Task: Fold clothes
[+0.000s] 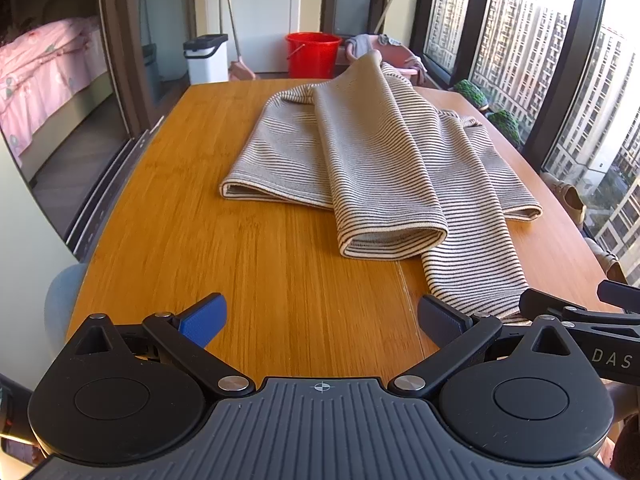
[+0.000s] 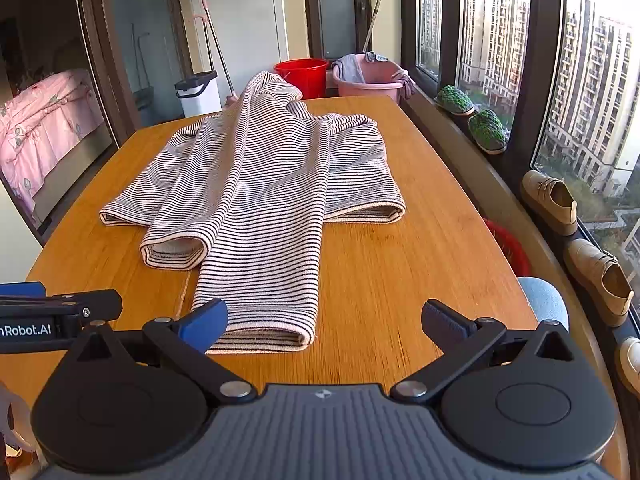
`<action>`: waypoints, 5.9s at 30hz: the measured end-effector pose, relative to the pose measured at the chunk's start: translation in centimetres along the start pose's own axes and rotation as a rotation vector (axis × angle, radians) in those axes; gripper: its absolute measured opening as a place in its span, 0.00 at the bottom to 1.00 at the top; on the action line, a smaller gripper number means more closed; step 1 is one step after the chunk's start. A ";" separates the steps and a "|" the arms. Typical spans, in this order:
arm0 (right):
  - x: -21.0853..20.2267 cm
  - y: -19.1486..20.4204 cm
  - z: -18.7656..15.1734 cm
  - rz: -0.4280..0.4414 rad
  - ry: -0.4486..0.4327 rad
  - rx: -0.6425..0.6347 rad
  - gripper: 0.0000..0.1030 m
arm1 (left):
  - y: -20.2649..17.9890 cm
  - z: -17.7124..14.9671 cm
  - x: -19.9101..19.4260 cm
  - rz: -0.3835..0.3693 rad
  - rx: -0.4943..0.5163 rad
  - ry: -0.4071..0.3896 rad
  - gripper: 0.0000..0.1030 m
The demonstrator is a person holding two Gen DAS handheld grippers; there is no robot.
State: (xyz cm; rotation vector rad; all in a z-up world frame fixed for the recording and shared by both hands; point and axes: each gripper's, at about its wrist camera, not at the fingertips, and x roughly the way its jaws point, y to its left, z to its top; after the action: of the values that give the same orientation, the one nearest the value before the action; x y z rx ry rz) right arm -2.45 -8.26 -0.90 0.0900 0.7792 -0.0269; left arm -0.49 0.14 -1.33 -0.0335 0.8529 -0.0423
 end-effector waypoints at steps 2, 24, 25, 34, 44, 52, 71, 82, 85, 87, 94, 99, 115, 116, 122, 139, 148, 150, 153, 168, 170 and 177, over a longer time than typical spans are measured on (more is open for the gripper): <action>0.1 0.0 0.0 0.000 0.003 0.001 1.00 | 0.0 0.0 0.0 0.000 0.000 0.001 1.00; 1.9 0.1 2.2 -0.041 -0.024 -0.086 1.00 | 2.9 -0.3 1.4 -0.059 -0.118 -0.014 1.00; 2.1 0.0 2.8 -0.030 -0.042 -0.093 1.00 | 3.2 -0.3 1.5 -0.067 -0.129 -0.016 1.00; 7.1 -0.5 10.7 0.133 -0.086 -0.100 1.00 | 5.4 -0.7 2.0 -0.162 -0.173 -0.027 1.00; 18.4 -3.3 15.2 0.324 0.065 0.233 1.00 | 6.8 0.0 2.3 -0.218 -0.147 -0.082 1.00; 19.8 -5.5 14.5 0.486 0.112 0.208 1.00 | 4.1 6.7 5.4 -0.238 -0.029 -0.183 1.00; 15.5 -1.9 18.7 0.247 -0.145 -0.099 0.32 | -0.3 10.9 15.9 -0.295 0.133 -0.008 1.00; 24.1 3.1 24.0 0.151 -0.059 -0.069 0.53 | 0.9 10.0 15.7 -0.316 0.131 -0.035 1.00; 26.6 2.7 23.4 0.186 0.028 -0.035 0.41 | 1.8 9.8 15.3 -0.350 0.118 -0.026 1.00; 25.4 2.7 22.9 0.230 -0.004 -0.055 0.22 | 2.7 9.8 14.7 -0.381 0.097 -0.010 1.00; 14.7 1.7 19.0 0.420 -0.156 -0.273 0.12 | 6.9 10.6 10.2 -0.467 0.039 -0.221 1.00; 9.1 1.7 13.5 0.471 -0.124 -0.467 0.06 | 7.8 12.2 8.5 -0.484 -0.047 -0.308 1.00; 6.8 8.2 7.9 0.252 -0.428 -0.922 0.36 | 9.2 9.7 8.7 -0.192 -0.007 -0.273 1.00; 7.5 9.5 7.3 0.221 -0.458 -0.985 0.37 | 9.6 9.7 8.6 -0.181 -0.014 -0.279 1.00; 12.3 12.4 7.5 0.025 -0.548 -1.220 0.13 | 10.2 8.8 7.1 -0.127 0.096 -0.344 1.00; 8.2 0.3 17.5 0.155 -0.482 -0.545 0.11 | -1.2 12.4 15.0 0.161 0.836 -0.616 0.36; 10.6 2.2 15.3 0.203 -0.435 -0.569 0.52 | 1.6 14.9 15.2 0.108 0.603 -0.571 0.28; 12.2 3.1 15.1 0.186 -0.392 -0.596 0.51 | 2.1 14.9 15.9 0.094 0.587 -0.527 0.29; 14.1 3.6 14.6 0.114 -0.369 -0.632 0.15 | 2.7 14.7 16.8 0.067 0.557 -0.473 0.24; -8.1 1.3 16.6 0.021 -0.939 -0.583 0.08 | 3.9 14.7 -9.1 0.054 0.497 -0.940 0.14; -12.5 1.0 15.6 0.023 -1.033 -0.588 0.08 | 3.7 13.4 -13.7 0.058 0.501 -1.030 0.15; -23.8 -0.5 11.5 0.055 -1.256 -0.579 0.08 | 3.2 8.6 -25.0 0.047 0.508 -1.252 0.25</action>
State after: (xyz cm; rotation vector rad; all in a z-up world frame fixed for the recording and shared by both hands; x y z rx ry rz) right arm -11.34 -10.02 23.93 -0.4296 -0.4896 0.1823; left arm -10.40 4.69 22.99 0.4030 -0.4253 -0.1710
